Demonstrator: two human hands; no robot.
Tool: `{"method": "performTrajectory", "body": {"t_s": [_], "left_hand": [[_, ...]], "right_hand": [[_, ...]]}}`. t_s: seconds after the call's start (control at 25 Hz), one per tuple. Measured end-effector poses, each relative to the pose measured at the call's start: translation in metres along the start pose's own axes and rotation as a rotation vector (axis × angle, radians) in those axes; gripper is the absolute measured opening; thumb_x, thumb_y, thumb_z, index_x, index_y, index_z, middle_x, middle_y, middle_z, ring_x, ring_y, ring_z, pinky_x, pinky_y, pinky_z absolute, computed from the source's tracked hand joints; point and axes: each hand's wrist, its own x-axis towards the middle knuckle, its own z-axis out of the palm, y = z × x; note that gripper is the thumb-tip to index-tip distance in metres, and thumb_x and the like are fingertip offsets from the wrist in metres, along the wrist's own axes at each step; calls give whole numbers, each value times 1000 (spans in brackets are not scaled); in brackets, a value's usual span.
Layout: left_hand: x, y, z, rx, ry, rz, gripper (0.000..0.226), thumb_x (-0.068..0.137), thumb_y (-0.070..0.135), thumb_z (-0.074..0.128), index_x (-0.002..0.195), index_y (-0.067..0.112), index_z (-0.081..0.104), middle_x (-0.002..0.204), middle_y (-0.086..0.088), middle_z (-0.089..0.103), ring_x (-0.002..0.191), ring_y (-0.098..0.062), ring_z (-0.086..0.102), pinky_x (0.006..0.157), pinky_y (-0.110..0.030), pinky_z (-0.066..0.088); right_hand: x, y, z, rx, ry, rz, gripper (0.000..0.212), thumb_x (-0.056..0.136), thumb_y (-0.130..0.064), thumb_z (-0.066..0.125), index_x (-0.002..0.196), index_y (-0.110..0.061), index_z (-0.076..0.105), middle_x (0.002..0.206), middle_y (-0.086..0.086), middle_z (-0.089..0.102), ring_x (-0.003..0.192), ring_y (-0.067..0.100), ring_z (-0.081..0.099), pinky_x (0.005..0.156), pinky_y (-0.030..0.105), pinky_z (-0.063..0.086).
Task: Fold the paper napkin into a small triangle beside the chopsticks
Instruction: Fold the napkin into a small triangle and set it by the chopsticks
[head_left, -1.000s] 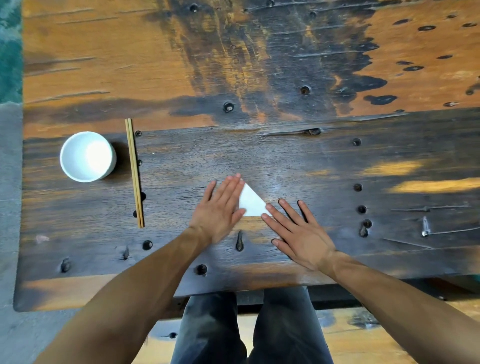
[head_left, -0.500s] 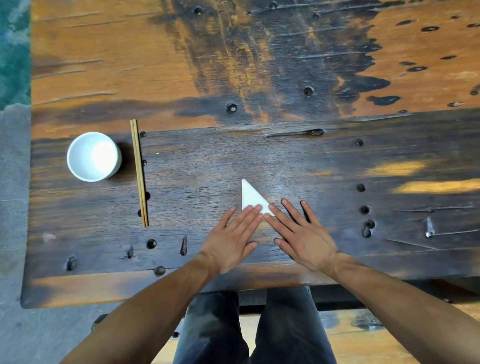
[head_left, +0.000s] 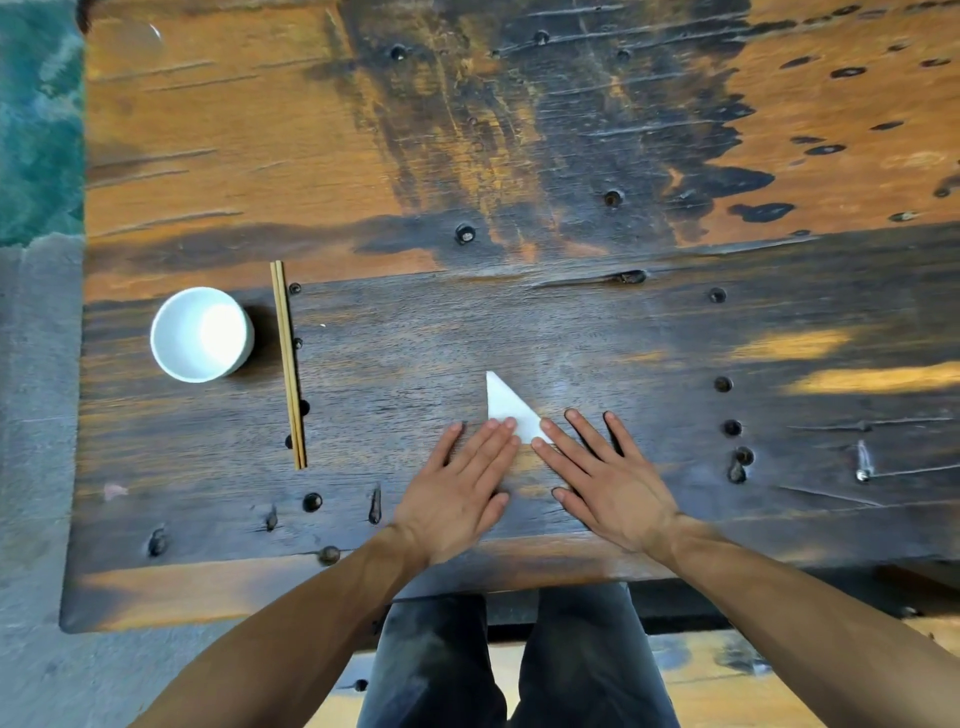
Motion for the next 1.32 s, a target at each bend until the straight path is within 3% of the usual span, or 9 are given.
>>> {"method": "performTrajectory", "body": {"t_s": [0.16, 0.24, 0.44, 0.64, 0.88, 1.04, 1.12, 1.24, 1.32], "left_hand": [[21, 9, 4, 82, -59, 7, 65, 103, 48, 6, 153, 11, -10, 162, -5, -16, 147, -19, -21, 121, -48, -6], [11, -4, 7, 82, -84, -9, 65, 102, 48, 4, 152, 12, -16, 161, -5, -22, 147, -19, -23, 121, -48, -4], [-7, -29, -1, 46, -57, -12, 66, 103, 47, 13, 154, 9, -4, 163, -7, -8, 150, -22, -7, 120, -51, 10], [40, -2, -12, 96, -29, 86, 69, 102, 53, 9, 154, 10, -4, 163, -7, -11, 149, -21, -14, 121, -48, -1], [48, -32, -7, 60, -56, -92, 66, 100, 52, -3, 152, 14, -18, 161, -1, -22, 146, -17, -23, 121, -47, -3], [52, -53, -23, 1, -1, -235, 65, 100, 50, 2, 153, 13, -10, 163, -2, -12, 148, -17, -15, 121, -47, -5], [52, -42, -25, -14, 27, -136, 66, 102, 50, 7, 154, 12, -4, 163, -5, -6, 150, -19, -9, 122, -47, -2], [42, -22, -12, 64, -81, 89, 66, 102, 52, 5, 154, 13, -9, 163, -3, -13, 149, -17, -15, 121, -47, -5], [45, -32, -8, 68, -97, 32, 66, 100, 53, -1, 152, 15, -18, 161, -1, -21, 147, -17, -22, 121, -47, -6]], "right_hand": [[1, 0, 2, -3, -7, -2, 64, 102, -51, 26, 157, -24, 6, 165, -3, 3, 151, 26, -1, 118, 58, 11], [0, 2, 1, -3, -17, -4, 64, 102, -51, 25, 157, -25, 6, 165, -3, 2, 151, 26, -1, 118, 58, 11], [1, 2, -1, -5, -34, -11, 64, 101, -51, 26, 157, -24, 10, 165, -2, 5, 151, 28, 4, 117, 59, 14], [3, 3, 0, -9, -42, -20, 63, 100, -52, 27, 156, -24, 17, 165, -1, 8, 151, 28, 5, 117, 60, 12], [2, 5, 1, -5, -16, -26, 64, 100, -52, 28, 156, -25, 12, 165, -2, 7, 151, 28, 4, 118, 59, 10], [0, 3, 1, 9, -7, -20, 65, 100, -51, 29, 156, -24, 13, 165, -1, 7, 151, 28, 5, 117, 59, 12], [0, 3, 0, 11, -1, -17, 65, 100, -51, 30, 156, -24, 13, 165, -1, 7, 151, 29, 4, 117, 60, 13], [0, 3, -1, 4, -2, -24, 65, 100, -51, 29, 156, -23, 13, 165, -1, 6, 151, 28, 5, 117, 60, 13], [0, 2, 1, 9, 4, -21, 65, 100, -51, 28, 157, -24, 11, 165, -1, 6, 151, 28, 4, 118, 60, 11]]}}
